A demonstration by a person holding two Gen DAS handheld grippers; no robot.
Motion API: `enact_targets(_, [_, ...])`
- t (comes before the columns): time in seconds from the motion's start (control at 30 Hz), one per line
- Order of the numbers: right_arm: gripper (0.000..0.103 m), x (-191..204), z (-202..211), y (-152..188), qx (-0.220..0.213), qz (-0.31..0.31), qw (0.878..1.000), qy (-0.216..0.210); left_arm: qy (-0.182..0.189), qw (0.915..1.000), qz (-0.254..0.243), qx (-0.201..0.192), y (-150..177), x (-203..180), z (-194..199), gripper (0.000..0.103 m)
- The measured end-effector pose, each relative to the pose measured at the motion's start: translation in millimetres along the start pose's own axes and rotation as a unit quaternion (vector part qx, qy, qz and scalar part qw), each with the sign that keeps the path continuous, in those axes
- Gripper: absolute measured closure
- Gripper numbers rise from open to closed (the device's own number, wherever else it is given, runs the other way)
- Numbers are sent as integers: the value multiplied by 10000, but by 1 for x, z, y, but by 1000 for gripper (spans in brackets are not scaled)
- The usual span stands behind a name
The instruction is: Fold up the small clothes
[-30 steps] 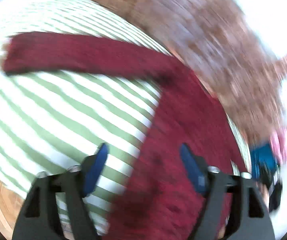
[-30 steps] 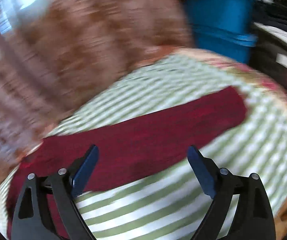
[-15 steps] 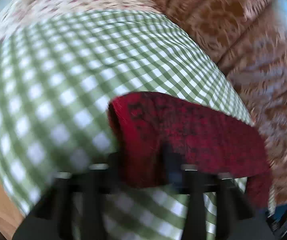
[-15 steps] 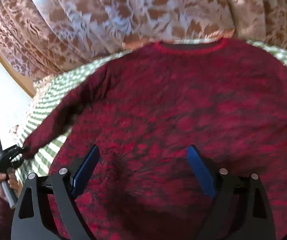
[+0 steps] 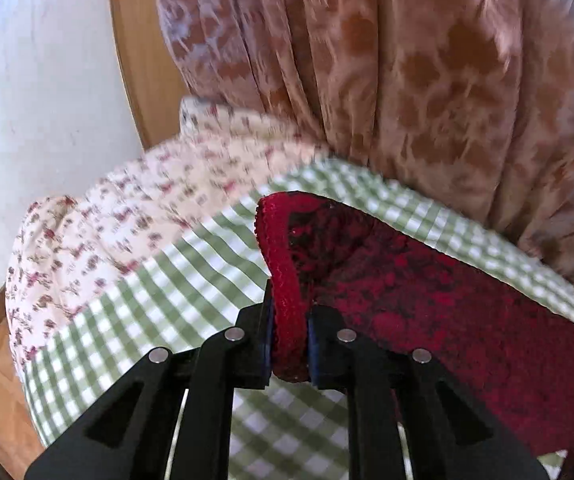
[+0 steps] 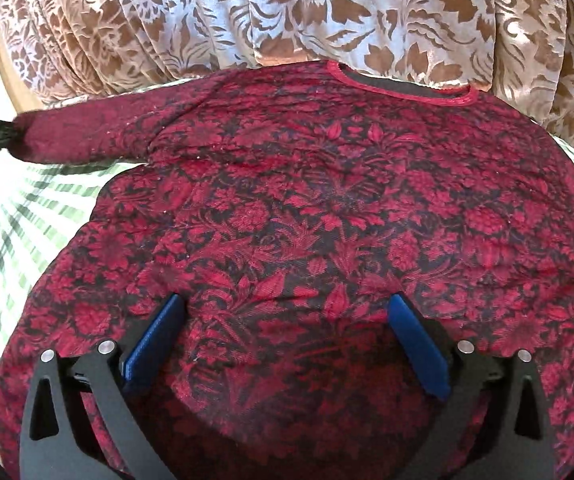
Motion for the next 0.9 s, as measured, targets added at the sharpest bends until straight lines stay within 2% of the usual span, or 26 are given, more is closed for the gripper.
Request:
enact_targets(0.03, [3,0,0,0,3,-3,10000,-11,-153,9997,37,161,5,1,-10,86])
enact_targets(0.07, [3,0,-1,-1,8,-8,10000,-22,-161,9985,274,450,16,4,-23,85])
enact_targets(0.13, [3,-1,-1,-1,-10,-29,10000,-60,-28,9946,802,660,32,13,-24,75])
enact_targets(0.17, [3,-1,-1,0,-17,-36,10000,-72,134,9918,1070,681,40,16,-20,63])
enact_targets(0.2, [3,-1,-1,-1,-22,-44,9999,-90,438,9891,1215,709,49,15,-12,55])
enact_targets(0.27, [3,-1,-2,-1,-30,-60,9999,-104,976,9842,1281,733,68,5,8,55])
enact_targets(0.33, [3,-1,-2,-1,-36,-70,9999,-112,1765,9751,1061,824,90,-20,37,55])
enact_targets(0.37, [3,-1,-2,-1,-30,-60,9999,-106,2120,9685,943,899,102,-32,50,55])
enact_targets(0.4, [3,-1,-2,-1,-33,-62,9999,-103,2582,9571,750,1078,122,-49,71,55])
enact_targets(0.43, [3,-2,-2,-1,-33,-65,9999,-106,2861,9487,641,1183,135,-59,86,55])
enact_targets(0.47, [3,-2,0,-1,-38,-77,9999,-109,3363,9314,436,1323,157,-76,109,55])
enact_targets(0.57, [3,-4,7,-1,-24,-117,9998,-133,3872,9090,-196,1533,206,-107,153,55])
enact_targets(0.6, [3,-6,12,1,15,-126,9998,-136,4076,8978,-301,1641,221,-114,165,54])
enact_targets(0.63, [3,-8,21,4,42,-118,9998,-156,4238,8865,-362,1819,241,-120,178,53])
enact_targets(0.67, [3,-13,32,8,45,-107,9998,-182,4279,8821,-338,1940,258,-121,189,51])
enact_targets(0.73, [3,-29,56,20,-7,-181,9997,-175,4351,8776,-386,1973,277,-122,203,49])
enact_targets(0.77, [3,-43,71,28,-71,-264,9995,-146,4362,8785,-401,1907,284,-121,211,48])
enact_targets(0.83, [3,-76,99,46,-186,-509,9985,38,4495,8720,-406,1895,297,-121,229,47])
enact_targets(0.9, [3,-115,123,75,-145,-906,9956,196,4478,8738,-524,1823,302,-122,238,47])
Point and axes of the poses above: each gripper's, at about its wrist camera, not at the fingertips, and z roughly against the way its jaws point, x to its left, y to its underside, the point moved 8 cm from there along -z, roughly the way its jaws point, and after that the axes turned 5 degrees about y, right-handed, at the moved point
